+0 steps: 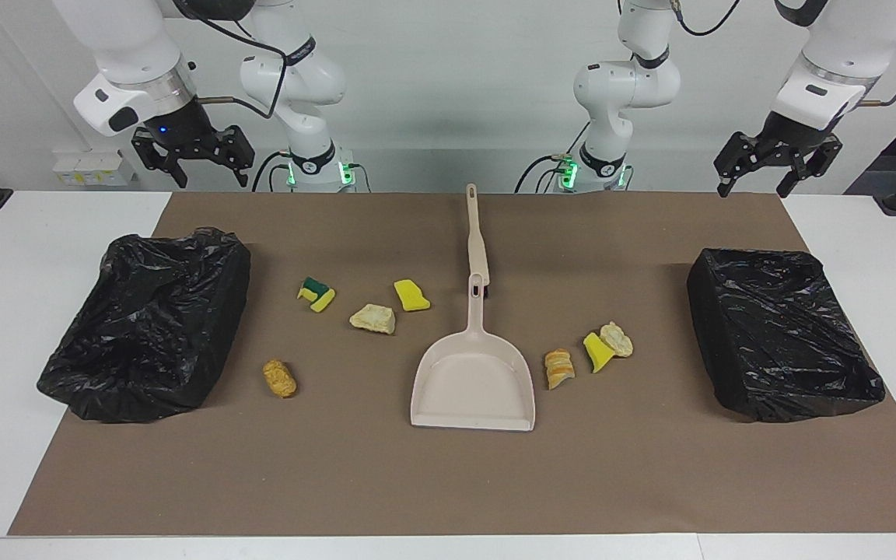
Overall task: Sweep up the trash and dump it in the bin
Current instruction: 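Reach the right gripper to the dustpan rim and grasp it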
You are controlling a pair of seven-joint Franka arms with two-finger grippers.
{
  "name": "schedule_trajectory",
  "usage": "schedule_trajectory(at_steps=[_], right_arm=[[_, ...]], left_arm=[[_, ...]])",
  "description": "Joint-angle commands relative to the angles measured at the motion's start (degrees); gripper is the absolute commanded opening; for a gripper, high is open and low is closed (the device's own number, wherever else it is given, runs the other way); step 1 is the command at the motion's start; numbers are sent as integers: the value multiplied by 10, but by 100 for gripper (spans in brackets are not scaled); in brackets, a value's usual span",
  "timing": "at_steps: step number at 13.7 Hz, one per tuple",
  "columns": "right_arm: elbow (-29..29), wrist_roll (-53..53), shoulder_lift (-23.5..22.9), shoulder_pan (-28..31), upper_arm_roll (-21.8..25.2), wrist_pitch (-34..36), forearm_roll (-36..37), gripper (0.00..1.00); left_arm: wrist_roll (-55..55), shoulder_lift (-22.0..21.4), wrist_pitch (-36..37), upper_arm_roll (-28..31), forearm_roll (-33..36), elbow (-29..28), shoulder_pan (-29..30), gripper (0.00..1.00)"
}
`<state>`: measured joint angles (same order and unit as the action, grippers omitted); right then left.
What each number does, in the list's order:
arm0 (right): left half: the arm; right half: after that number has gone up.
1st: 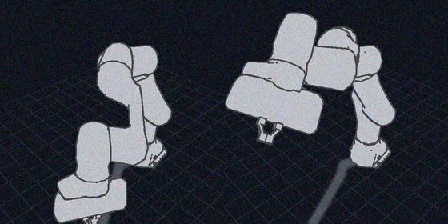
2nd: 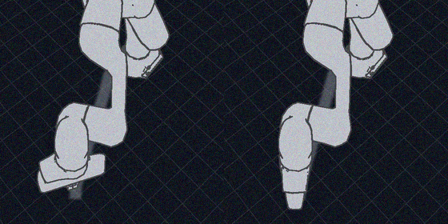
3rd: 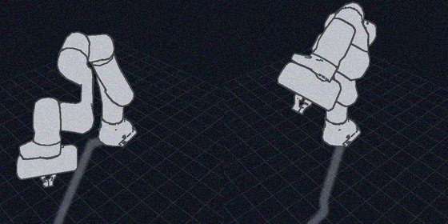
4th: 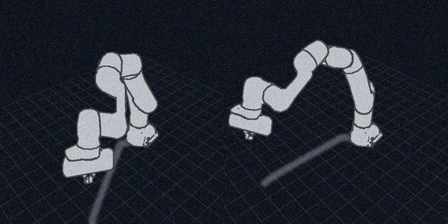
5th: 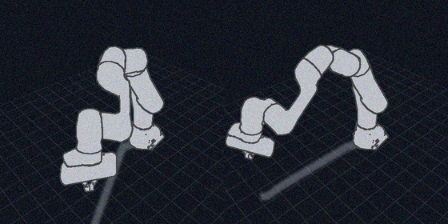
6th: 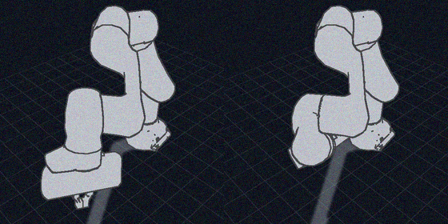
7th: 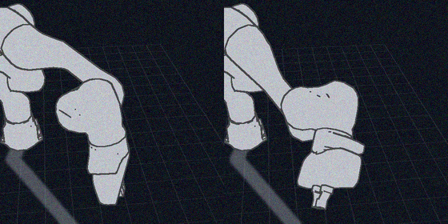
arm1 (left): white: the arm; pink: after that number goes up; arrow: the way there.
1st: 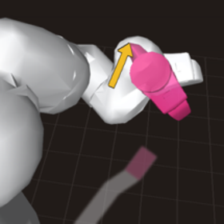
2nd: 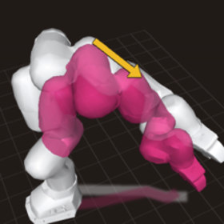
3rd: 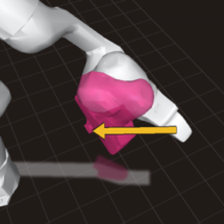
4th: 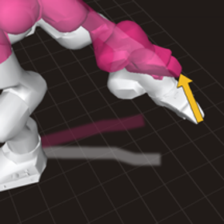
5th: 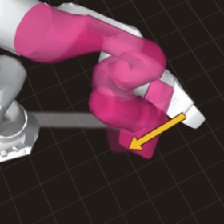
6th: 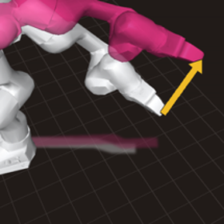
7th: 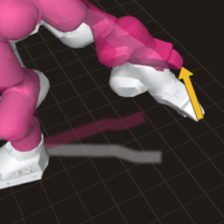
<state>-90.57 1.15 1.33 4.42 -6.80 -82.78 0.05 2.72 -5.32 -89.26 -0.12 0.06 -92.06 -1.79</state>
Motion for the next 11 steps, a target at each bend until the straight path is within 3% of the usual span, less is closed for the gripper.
schedule_trajectory(at_steps=[1, 5, 11], right_arm=[[-7, -7, -21, -24, -2, -25, -15, 100], [0, -77, -64, -62, -2, -79, -39, 100], [1, -222, -134, -171, -2, -178, -33, 100]], left_arm=[[2, -5, 5, -1, 5, -2, 3, 100], [2, -6, 5, -1, 5, -2, 3, 100], [2, -6, 5, -1, 5, -2, 3, 100]])
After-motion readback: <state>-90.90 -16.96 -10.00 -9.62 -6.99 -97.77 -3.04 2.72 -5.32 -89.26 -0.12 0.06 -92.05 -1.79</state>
